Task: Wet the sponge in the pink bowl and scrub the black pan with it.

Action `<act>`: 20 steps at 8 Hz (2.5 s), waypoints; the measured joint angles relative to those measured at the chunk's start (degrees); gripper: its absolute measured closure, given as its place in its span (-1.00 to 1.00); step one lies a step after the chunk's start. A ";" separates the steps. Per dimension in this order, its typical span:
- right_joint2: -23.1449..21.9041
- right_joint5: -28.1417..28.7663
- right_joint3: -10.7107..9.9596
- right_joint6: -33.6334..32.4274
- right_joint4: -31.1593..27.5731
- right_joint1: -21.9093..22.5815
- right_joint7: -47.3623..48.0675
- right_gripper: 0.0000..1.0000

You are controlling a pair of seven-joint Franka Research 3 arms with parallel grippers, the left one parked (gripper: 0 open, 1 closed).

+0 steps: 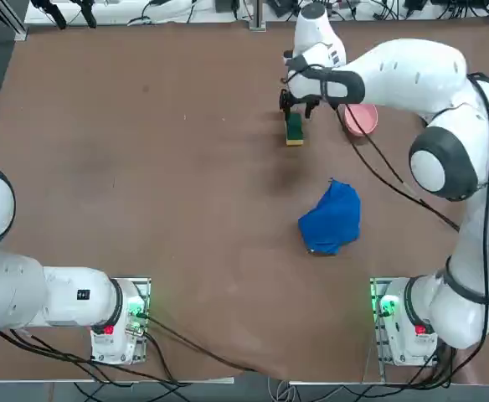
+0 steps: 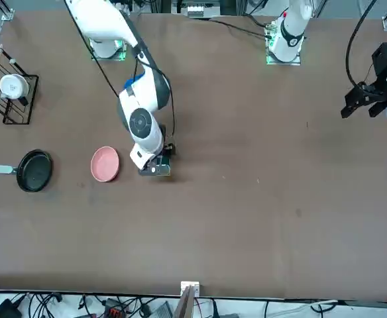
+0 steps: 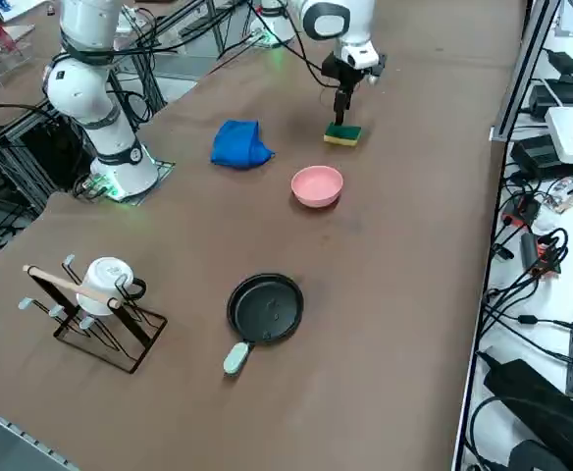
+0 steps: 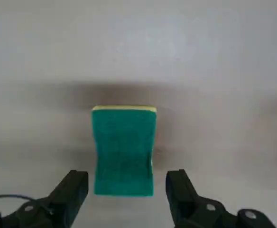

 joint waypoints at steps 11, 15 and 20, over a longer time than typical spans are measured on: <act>4.59 -0.77 -0.08 5.11 -0.02 1.45 1.54 -1.00; 5.71 -1.91 -0.09 5.11 -0.04 1.61 1.54 -0.89; 4.72 -1.92 -0.61 3.43 0.79 1.64 1.54 0.18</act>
